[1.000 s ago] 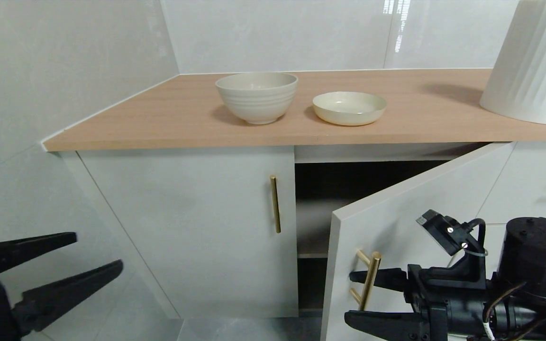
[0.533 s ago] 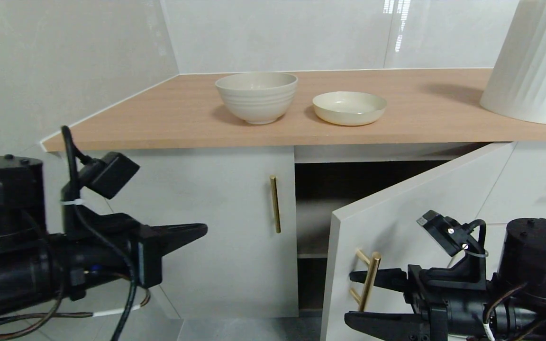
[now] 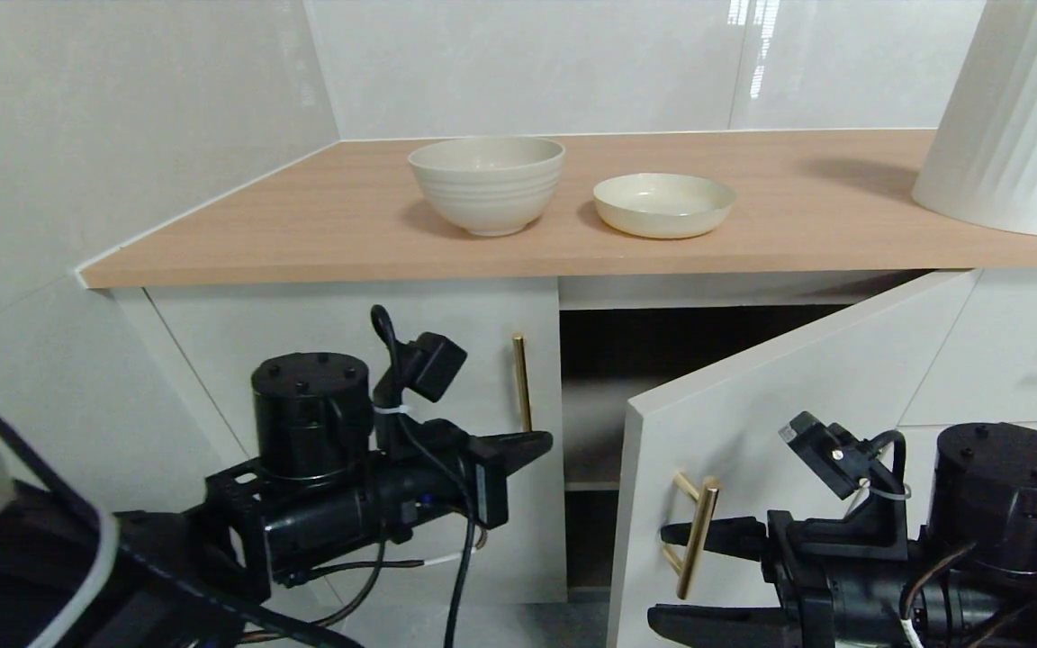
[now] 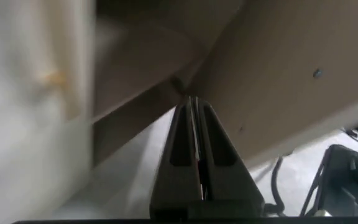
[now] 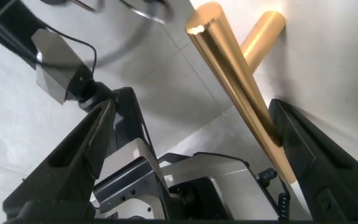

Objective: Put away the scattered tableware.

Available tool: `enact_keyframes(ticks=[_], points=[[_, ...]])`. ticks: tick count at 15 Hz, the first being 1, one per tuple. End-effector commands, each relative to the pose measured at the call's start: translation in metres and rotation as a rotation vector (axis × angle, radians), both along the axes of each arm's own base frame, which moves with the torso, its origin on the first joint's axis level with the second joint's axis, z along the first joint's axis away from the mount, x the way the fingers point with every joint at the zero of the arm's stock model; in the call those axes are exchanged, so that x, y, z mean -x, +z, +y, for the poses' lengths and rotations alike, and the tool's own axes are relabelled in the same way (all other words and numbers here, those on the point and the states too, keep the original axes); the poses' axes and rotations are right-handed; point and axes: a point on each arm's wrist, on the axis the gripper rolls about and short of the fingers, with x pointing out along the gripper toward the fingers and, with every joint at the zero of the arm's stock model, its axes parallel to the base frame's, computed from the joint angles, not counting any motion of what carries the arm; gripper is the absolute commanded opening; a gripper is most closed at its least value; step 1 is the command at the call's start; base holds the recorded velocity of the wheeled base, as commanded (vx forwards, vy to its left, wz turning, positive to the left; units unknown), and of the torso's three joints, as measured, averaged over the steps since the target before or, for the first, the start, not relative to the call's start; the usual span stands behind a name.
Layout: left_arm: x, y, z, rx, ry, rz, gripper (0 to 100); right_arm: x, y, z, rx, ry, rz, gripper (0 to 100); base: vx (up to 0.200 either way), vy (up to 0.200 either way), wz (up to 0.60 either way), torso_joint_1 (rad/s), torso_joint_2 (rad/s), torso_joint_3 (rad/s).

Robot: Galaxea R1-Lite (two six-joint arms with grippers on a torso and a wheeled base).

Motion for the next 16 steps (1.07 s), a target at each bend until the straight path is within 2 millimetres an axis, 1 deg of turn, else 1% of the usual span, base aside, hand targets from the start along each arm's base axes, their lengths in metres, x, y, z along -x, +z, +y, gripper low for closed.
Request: enact_keyframes(ticks=[1,2,4,6,8,10,12,13,14,15,16], points=[[-0.01,-0.032,-0.026,-0.036,-0.05,0.059,0,-0.002,-0.001,-0.001,0.003,-0.008,0.004,100,0.0,0.0,0.0,0.0,0.0,0.0],[-0.008,-0.039,-0.042,-0.043,-0.088,0.066,0,-0.003,-0.001,-0.002,0.001,-0.016,0.002,100,0.0,0.0,0.0,0.0,0.0,0.0],[-0.001,-0.04,-0.058,-0.042,-0.138,0.06,0,-0.006,0.0,-0.005,0.001,-0.031,0.0,100,0.0,0.0,0.0,0.0,0.0,0.0],[0.006,-0.034,-0.063,-0.03,-0.163,0.044,0,-0.008,0.005,-0.008,-0.019,-0.049,-0.03,100,0.0,0.0,0.0,0.0,0.0,0.0],[0.009,-0.024,-0.062,-0.012,-0.167,0.022,0,-0.006,0.013,-0.011,-0.03,-0.119,-0.069,100,0.0,0.0,0.0,0.0,0.0,0.0],[0.012,-0.016,-0.061,0.003,-0.172,0.004,0,0.002,0.019,-0.019,-0.032,-0.187,-0.09,100,0.0,0.0,0.0,0.0,0.0,0.0],[0.015,-0.01,-0.06,0.016,-0.174,-0.013,0,0.025,0.03,-0.041,-0.032,-0.218,-0.093,100,0.0,0.0,0.0,0.0,0.0,0.0],[0.017,-0.006,-0.059,0.024,-0.175,-0.02,0,0.046,0.041,-0.057,-0.013,-0.234,-0.071,100,0.0,0.0,0.0,0.0,0.0,0.0],[0.017,-0.007,-0.058,0.023,-0.172,-0.019,0,0.057,0.053,-0.067,0.001,-0.254,-0.054,100,0.0,0.0,0.0,0.0,0.0,0.0],[0.017,-0.005,-0.058,0.027,-0.174,-0.021,0,0.063,0.071,-0.075,0.011,-0.293,-0.049,100,0.0,0.0,0.0,0.0,0.0,0.0],[0.017,-0.004,-0.058,0.029,-0.171,-0.023,0,0.065,0.086,-0.078,0.033,-0.378,-0.053,100,0.0,0.0,0.0,0.0,0.0,0.0]])
